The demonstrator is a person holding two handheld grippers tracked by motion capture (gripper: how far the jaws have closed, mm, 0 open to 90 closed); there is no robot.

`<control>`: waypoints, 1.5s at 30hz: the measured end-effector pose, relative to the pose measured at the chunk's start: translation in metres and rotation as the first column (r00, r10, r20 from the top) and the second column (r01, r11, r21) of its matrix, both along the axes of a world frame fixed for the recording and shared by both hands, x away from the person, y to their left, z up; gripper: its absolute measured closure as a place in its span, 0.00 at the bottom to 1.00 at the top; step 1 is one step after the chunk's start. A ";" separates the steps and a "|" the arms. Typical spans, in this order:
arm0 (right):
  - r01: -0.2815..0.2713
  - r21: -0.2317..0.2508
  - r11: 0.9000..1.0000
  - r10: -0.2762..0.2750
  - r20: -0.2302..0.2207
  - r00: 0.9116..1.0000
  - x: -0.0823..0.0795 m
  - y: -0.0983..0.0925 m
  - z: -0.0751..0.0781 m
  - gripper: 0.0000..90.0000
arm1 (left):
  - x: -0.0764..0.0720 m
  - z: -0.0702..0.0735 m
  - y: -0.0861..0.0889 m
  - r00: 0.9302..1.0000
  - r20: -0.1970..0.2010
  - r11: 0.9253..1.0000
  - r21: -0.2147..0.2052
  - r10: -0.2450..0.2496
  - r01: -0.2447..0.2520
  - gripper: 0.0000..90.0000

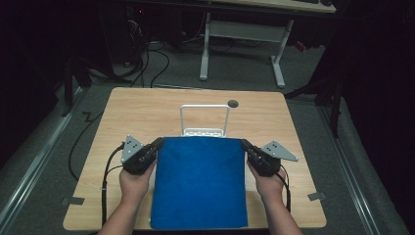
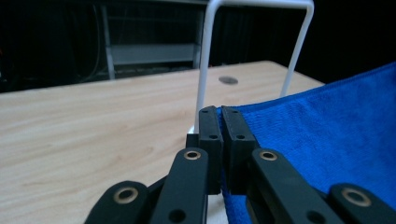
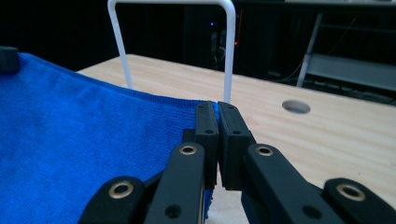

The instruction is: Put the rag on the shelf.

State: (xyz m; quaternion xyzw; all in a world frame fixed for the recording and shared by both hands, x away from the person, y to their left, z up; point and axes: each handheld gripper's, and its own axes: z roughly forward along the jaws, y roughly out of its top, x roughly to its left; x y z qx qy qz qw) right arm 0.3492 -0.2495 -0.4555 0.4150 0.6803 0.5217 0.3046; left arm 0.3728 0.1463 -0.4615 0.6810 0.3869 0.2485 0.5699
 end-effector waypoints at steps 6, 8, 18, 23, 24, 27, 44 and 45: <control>-0.009 0.003 1.000 0.009 0.038 0.999 -0.001 0.005 0.012 0.98 | -0.002 0.022 0.003 0.998 0.062 1.000 -0.015 0.002 -0.001 0.98; -0.009 0.009 1.000 0.009 0.064 0.998 -0.002 0.005 0.020 0.98 | -0.004 0.031 0.003 0.997 0.083 1.000 -0.014 0.000 0.001 0.98; 0.006 0.018 1.000 -0.009 0.171 0.985 -0.009 0.004 0.073 0.98 | -0.007 0.081 0.001 0.979 0.201 1.000 -0.022 -0.015 0.020 0.98; 0.015 0.018 1.000 -0.018 0.209 0.978 -0.007 0.002 0.090 0.99 | -0.003 0.098 -0.001 0.972 0.236 0.999 -0.030 -0.011 0.018 0.98; 0.018 0.021 1.000 -0.022 0.215 0.976 -0.006 0.002 0.093 0.98 | -0.002 0.102 -0.001 0.970 0.244 0.999 -0.032 -0.008 0.017 0.98; 0.022 0.037 0.999 -0.030 0.231 0.973 -0.003 0.001 0.102 0.99 | 0.000 0.111 -0.002 0.965 0.262 0.999 -0.041 -0.001 0.012 0.98; 0.018 0.062 0.998 -0.034 0.262 0.965 0.012 0.002 0.129 0.99 | 0.013 0.140 -0.004 0.959 0.285 1.000 -0.013 0.004 -0.001 0.98; 0.018 0.065 0.998 -0.035 0.262 0.965 0.013 0.001 0.130 0.99 | 0.014 0.140 -0.004 0.959 0.284 1.000 -0.010 0.007 -0.005 0.98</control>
